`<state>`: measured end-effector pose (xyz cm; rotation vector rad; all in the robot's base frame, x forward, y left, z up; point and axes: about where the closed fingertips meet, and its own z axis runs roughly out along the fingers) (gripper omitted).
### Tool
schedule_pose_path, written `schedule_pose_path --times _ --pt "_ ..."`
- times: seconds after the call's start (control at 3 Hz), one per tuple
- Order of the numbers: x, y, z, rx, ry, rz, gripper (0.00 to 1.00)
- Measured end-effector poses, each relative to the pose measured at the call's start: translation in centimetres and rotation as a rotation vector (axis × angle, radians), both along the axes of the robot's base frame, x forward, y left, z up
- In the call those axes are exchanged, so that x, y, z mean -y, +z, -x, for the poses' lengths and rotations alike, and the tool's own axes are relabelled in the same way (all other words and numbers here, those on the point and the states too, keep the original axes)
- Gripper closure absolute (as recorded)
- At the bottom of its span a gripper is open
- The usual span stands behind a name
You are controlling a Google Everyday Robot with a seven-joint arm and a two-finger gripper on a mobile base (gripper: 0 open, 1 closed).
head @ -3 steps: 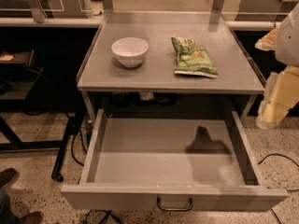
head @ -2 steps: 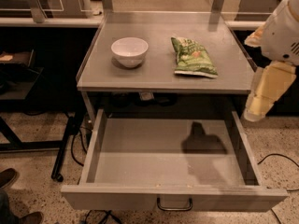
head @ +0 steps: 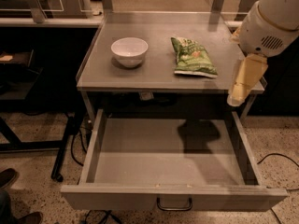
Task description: Place green jalapeno chip bag into top drawer
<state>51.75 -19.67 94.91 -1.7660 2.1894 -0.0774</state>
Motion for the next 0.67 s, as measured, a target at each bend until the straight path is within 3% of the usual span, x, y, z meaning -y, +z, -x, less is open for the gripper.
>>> schedule_pose_path --times 0.33,0.67 --pt "-0.7 -0.9 -2.3 0.004 0.008 0.002 0.00" --pt "-1.4 -2.6 -6.2 -0.015 0.006 0.028 0.00"
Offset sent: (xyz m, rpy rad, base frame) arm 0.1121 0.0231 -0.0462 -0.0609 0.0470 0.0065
